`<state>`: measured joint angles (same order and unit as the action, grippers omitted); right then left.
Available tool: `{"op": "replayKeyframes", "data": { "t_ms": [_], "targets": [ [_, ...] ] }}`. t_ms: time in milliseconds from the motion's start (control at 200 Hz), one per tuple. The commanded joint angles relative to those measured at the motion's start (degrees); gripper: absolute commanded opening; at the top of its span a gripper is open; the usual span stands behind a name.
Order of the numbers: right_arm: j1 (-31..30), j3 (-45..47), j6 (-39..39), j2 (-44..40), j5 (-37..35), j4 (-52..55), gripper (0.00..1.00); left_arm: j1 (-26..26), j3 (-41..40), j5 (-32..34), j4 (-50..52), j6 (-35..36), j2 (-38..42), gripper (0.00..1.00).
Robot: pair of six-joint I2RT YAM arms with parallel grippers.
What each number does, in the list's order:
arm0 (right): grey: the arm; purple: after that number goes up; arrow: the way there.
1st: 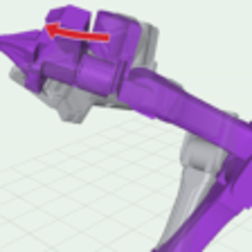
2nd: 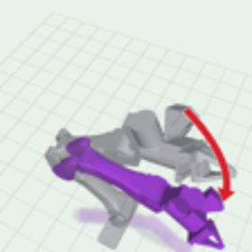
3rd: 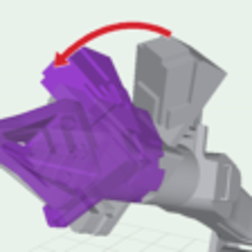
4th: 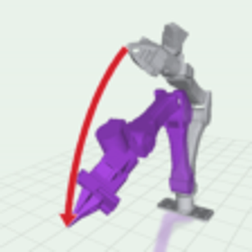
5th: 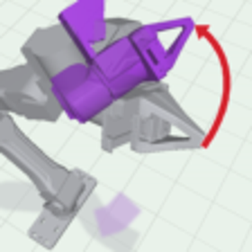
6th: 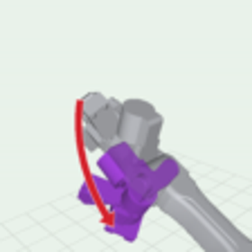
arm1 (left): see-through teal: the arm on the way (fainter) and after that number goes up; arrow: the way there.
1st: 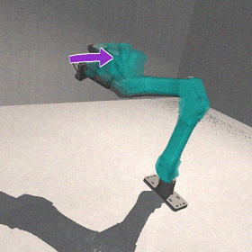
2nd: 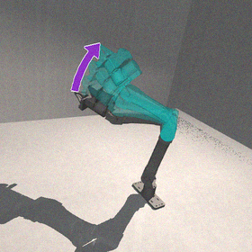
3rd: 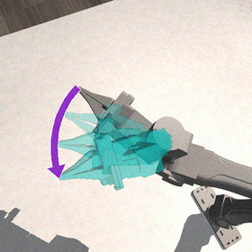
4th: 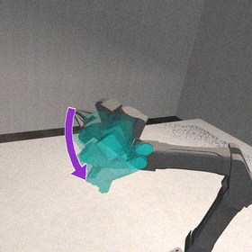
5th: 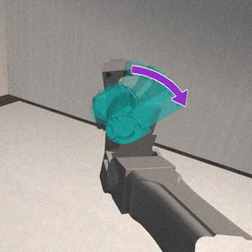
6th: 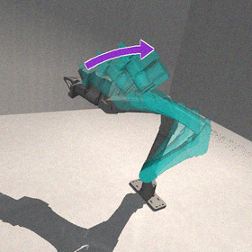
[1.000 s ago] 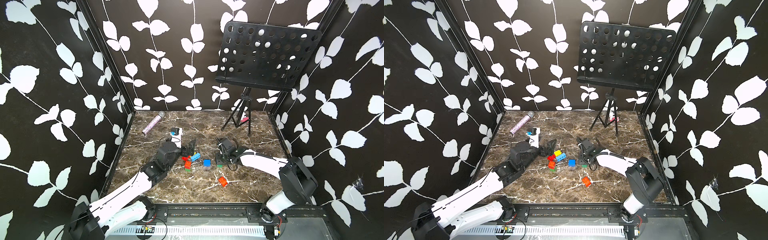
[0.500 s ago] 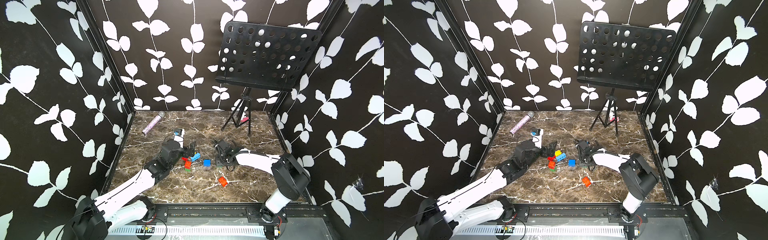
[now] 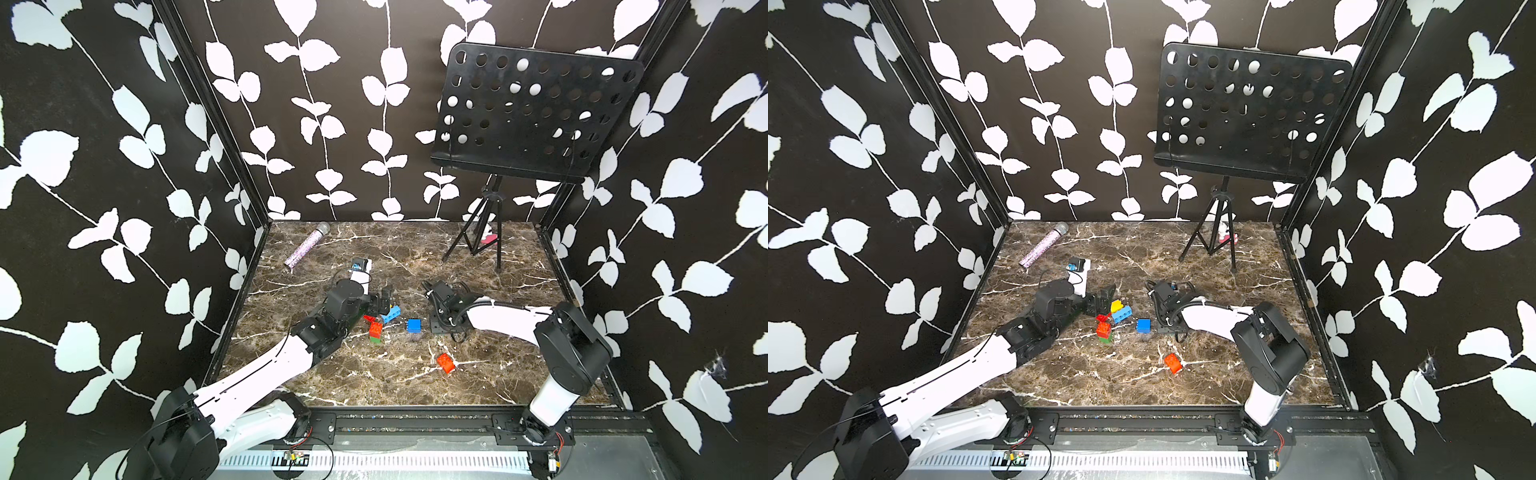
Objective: Assemble the letter r with lego
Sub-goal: Pick up the lego brick from the center of the board.
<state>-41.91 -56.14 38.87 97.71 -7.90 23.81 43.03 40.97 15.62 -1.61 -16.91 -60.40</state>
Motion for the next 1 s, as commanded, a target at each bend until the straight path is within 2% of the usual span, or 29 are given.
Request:
{"op": "replayKeyframes", "data": {
  "t_ms": [0,165,435,550,995],
  "targets": [
    [-0.5,-0.6,-1.2,-2.4,-3.2,1.9,0.42,0.0,1.5,-0.4,-0.3,0.0,-0.4,0.99],
    [-0.5,-0.6,-2.0,-2.0,-2.7,1.5,0.43,0.0,1.9,-1.4,-0.6,-0.6,-1.5,0.99],
    [-0.5,-0.3,-2.4,-0.5,-1.9,0.5,0.40,0.1,2.2,-1.9,-0.3,-0.8,-1.8,0.99],
    [-0.5,0.6,-2.2,-1.0,-2.1,-0.5,0.34,0.1,2.3,-1.8,-0.2,-1.0,-2.1,0.99],
    [-0.5,0.4,-3.0,-0.5,-2.3,0.2,0.37,0.0,2.2,-2.4,-1.1,-2.2,-3.1,0.99]
  ]
}}
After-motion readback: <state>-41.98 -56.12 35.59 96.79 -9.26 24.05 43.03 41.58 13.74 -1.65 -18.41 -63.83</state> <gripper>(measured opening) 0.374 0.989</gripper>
